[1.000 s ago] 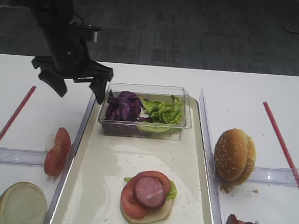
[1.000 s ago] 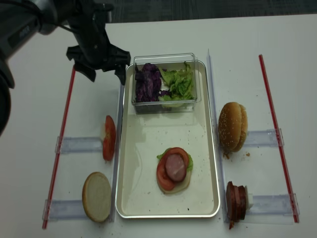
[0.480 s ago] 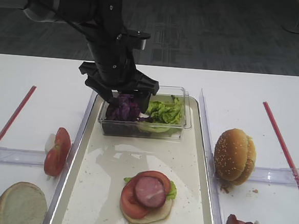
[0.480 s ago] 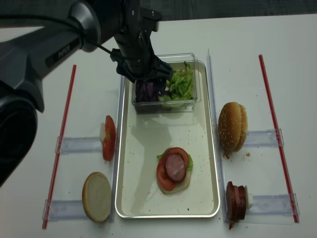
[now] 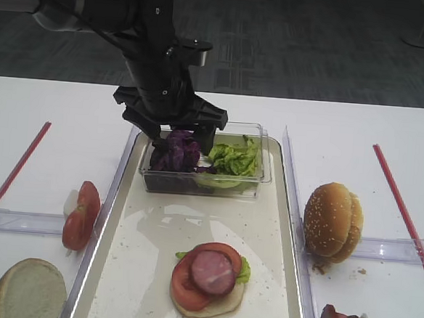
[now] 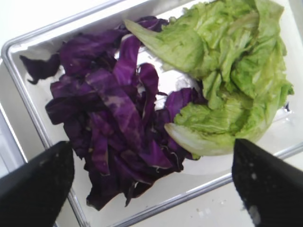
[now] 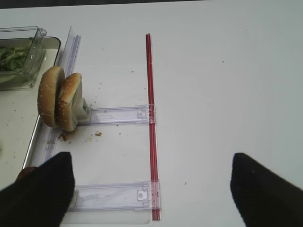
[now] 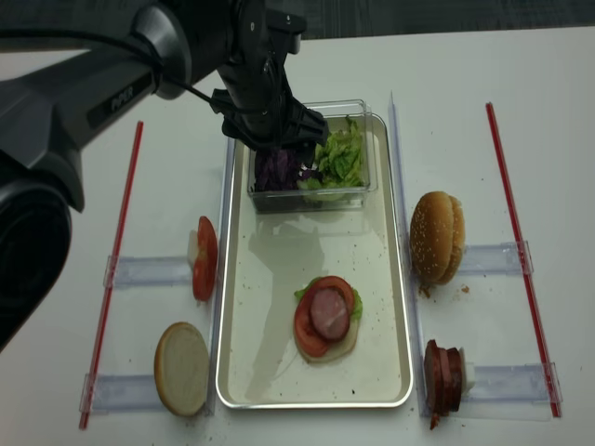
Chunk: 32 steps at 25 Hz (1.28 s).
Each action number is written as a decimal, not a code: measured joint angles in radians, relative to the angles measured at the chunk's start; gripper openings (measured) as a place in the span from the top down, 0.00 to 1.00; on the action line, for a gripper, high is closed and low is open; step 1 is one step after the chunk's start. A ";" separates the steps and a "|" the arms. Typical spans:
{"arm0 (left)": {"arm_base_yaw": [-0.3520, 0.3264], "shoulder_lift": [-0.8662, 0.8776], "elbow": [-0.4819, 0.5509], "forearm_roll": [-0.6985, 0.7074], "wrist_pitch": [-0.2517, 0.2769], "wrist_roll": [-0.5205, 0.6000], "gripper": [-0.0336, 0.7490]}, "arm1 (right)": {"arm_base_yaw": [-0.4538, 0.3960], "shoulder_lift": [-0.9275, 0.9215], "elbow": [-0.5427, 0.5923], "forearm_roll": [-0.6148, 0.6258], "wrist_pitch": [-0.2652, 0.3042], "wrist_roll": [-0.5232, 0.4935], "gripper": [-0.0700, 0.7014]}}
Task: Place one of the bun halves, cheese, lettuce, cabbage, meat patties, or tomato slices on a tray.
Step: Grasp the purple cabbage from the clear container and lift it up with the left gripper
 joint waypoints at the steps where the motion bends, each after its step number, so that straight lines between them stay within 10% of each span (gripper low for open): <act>1: 0.000 0.000 0.000 0.000 -0.008 -0.006 0.17 | 0.000 0.000 0.000 0.000 0.000 0.000 0.03; 32: 0.037 0.097 -0.124 -0.058 0.017 -0.004 0.17 | 0.000 0.000 0.000 0.000 0.000 0.000 0.03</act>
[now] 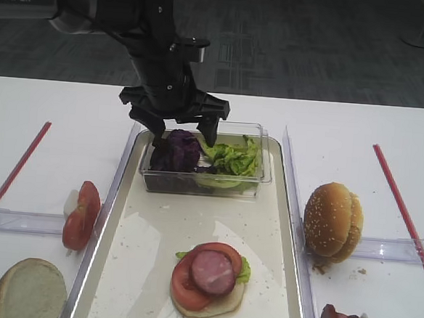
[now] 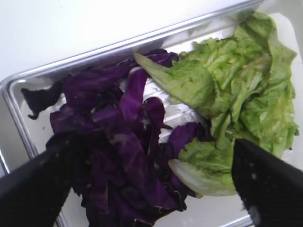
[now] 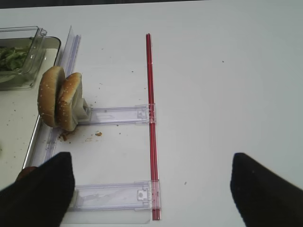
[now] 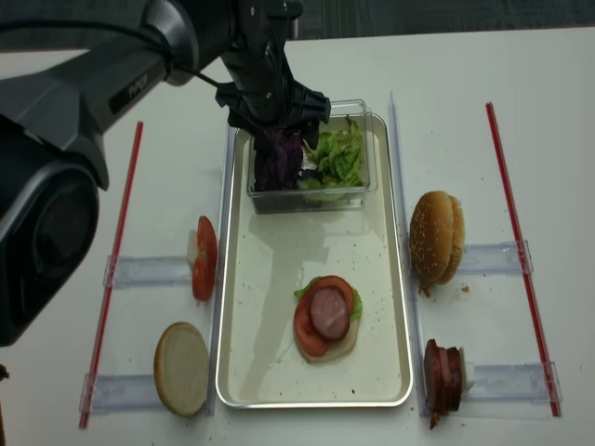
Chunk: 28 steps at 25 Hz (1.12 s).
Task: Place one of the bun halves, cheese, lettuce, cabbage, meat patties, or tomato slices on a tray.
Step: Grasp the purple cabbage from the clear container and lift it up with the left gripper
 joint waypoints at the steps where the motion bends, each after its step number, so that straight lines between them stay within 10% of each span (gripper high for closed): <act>1: 0.000 0.002 0.000 0.000 0.002 0.000 0.17 | 0.000 0.000 0.000 0.000 0.000 0.000 0.03; 13: -0.006 0.067 -0.004 -0.014 0.008 0.002 0.18 | 0.000 0.000 0.000 0.000 0.000 0.000 0.03; 28: -0.006 0.067 -0.004 0.008 -0.019 0.002 0.47 | 0.000 0.000 0.000 0.000 0.000 0.000 0.03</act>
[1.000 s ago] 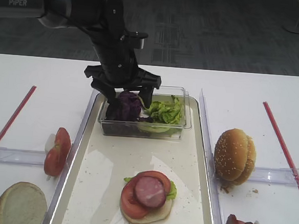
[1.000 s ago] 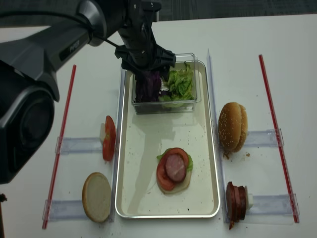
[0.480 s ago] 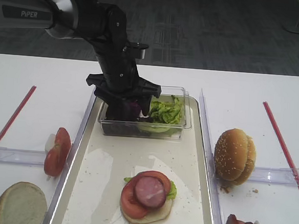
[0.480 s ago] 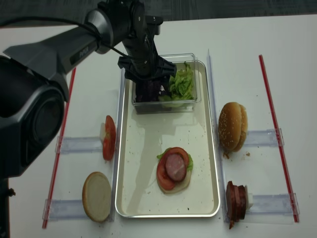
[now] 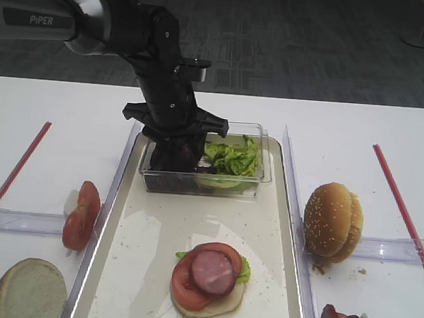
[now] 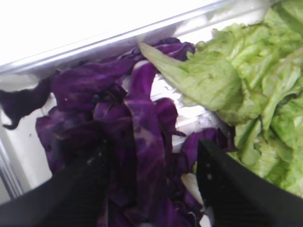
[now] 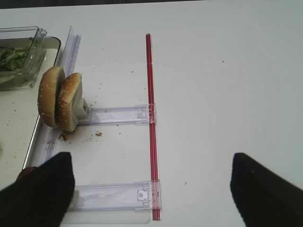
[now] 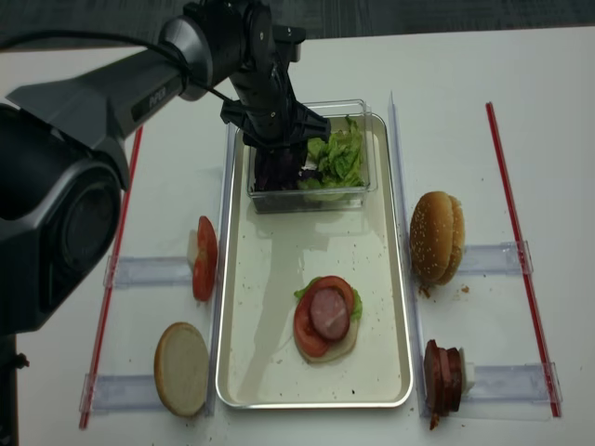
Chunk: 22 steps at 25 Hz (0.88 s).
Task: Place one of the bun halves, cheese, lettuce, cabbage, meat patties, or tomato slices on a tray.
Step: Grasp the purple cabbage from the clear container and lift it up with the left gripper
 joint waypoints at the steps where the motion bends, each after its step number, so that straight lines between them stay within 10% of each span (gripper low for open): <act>1: 0.000 0.000 0.000 0.002 0.000 0.000 0.48 | 0.000 0.000 0.000 0.000 0.000 0.006 0.03; 22: 0.000 0.026 -0.003 0.027 0.008 0.000 0.66 | 0.000 0.000 0.000 0.000 0.000 0.000 0.03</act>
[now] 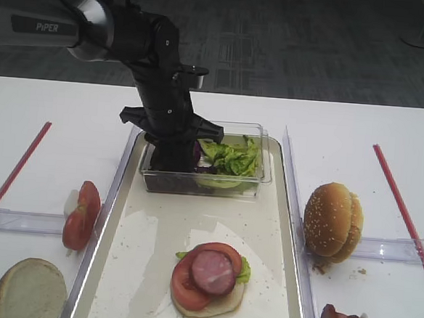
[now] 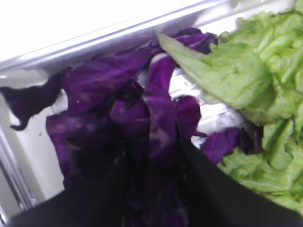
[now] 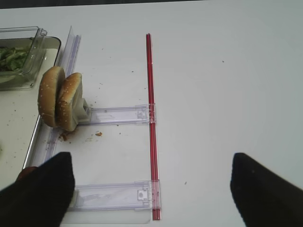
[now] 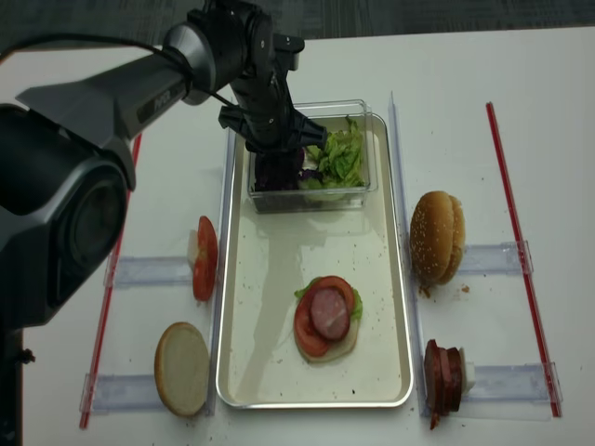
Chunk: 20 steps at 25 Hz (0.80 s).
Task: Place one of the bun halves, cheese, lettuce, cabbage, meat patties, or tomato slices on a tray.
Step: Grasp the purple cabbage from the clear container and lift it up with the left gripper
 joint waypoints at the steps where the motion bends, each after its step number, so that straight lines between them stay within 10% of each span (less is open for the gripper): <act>1: 0.000 0.000 0.000 0.002 0.000 0.000 0.69 | 0.000 0.000 0.000 0.000 0.000 0.000 0.03; 20: 0.000 0.006 0.000 0.001 -0.004 0.000 0.85 | 0.000 0.000 0.000 0.000 0.000 0.000 0.03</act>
